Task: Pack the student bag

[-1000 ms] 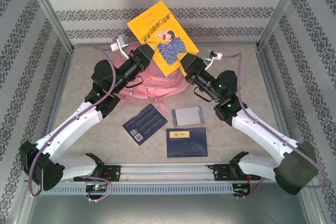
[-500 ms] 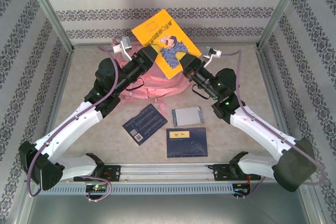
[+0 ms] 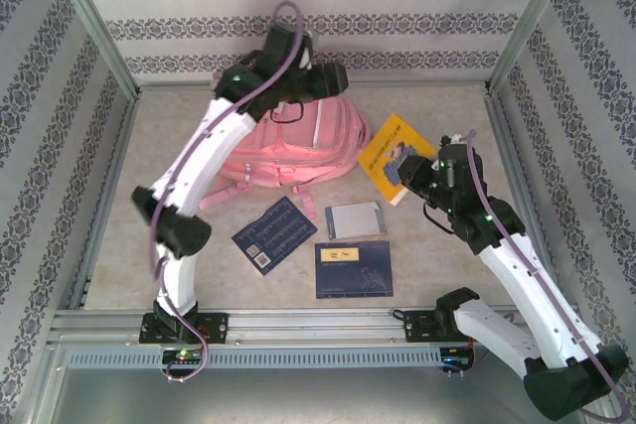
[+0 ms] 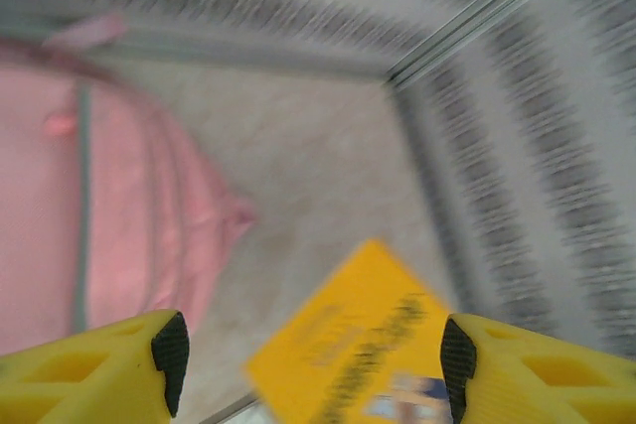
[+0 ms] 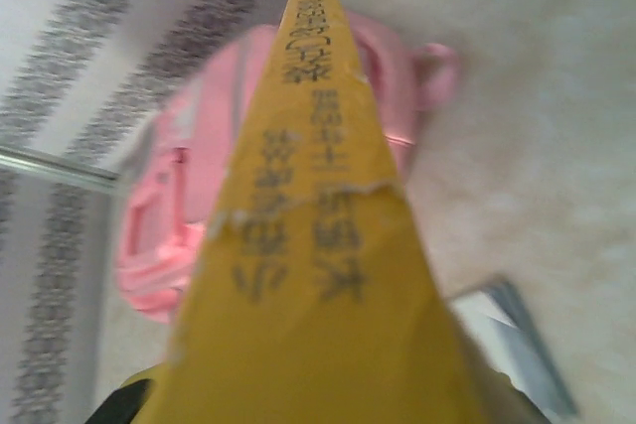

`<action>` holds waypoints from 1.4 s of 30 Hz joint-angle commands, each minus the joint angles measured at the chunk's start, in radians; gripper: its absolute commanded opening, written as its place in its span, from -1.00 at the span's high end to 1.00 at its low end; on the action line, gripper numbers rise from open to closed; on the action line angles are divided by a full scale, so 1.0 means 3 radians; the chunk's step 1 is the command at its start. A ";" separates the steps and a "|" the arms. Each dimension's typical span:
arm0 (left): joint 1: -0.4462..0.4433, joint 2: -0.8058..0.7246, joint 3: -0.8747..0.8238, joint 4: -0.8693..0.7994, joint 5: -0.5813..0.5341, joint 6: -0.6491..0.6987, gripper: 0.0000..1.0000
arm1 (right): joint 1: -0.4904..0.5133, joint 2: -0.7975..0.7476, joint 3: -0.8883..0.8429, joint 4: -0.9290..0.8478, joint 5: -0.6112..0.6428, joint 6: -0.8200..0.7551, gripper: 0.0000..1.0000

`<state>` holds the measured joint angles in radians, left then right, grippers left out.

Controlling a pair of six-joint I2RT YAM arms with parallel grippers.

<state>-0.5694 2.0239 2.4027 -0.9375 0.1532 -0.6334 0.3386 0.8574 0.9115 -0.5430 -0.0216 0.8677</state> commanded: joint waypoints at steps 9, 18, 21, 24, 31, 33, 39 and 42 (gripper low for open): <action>0.0160 0.0891 0.0560 -0.0740 -0.0590 0.0450 -0.45 | -0.0235 -0.0392 -0.0199 -0.0308 0.0056 -0.0310 1.00; 0.0465 0.1270 0.0445 0.0265 -0.0039 0.0238 -0.48 | -0.0348 -0.0411 -0.0343 -0.0280 -0.0126 -0.0356 1.00; 0.0540 0.1407 0.0374 0.0674 0.0452 0.0114 -0.46 | -0.0357 -0.0434 -0.0349 -0.0301 -0.0143 -0.0394 1.00; 0.0555 0.1527 0.0377 0.0964 0.0754 0.0074 -0.47 | -0.0367 -0.0444 -0.0362 -0.0300 -0.0179 -0.0422 1.00; 0.0616 0.1650 0.0303 0.1258 0.1107 -0.0163 -0.45 | -0.0381 -0.0450 -0.0356 -0.0329 -0.0246 -0.0482 1.00; 0.0648 0.1639 0.0194 0.1363 0.1266 -0.0256 -0.44 | -0.0378 -0.0455 -0.0354 -0.0338 -0.0245 -0.0504 1.00; 0.0681 0.1507 -0.0225 0.1673 0.1675 -0.0452 -0.30 | -0.0382 -0.0447 -0.0365 -0.0309 -0.0263 -0.0474 1.00; 0.0681 0.1370 -0.0520 0.1833 0.1729 -0.0502 -0.19 | -0.0383 -0.0425 -0.0365 -0.0293 -0.0276 -0.0461 1.00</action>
<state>-0.3660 2.4996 2.3028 -0.4519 0.5991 -0.7425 0.2317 0.7406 0.7952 -0.6891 -0.0887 0.7349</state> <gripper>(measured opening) 0.599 0.176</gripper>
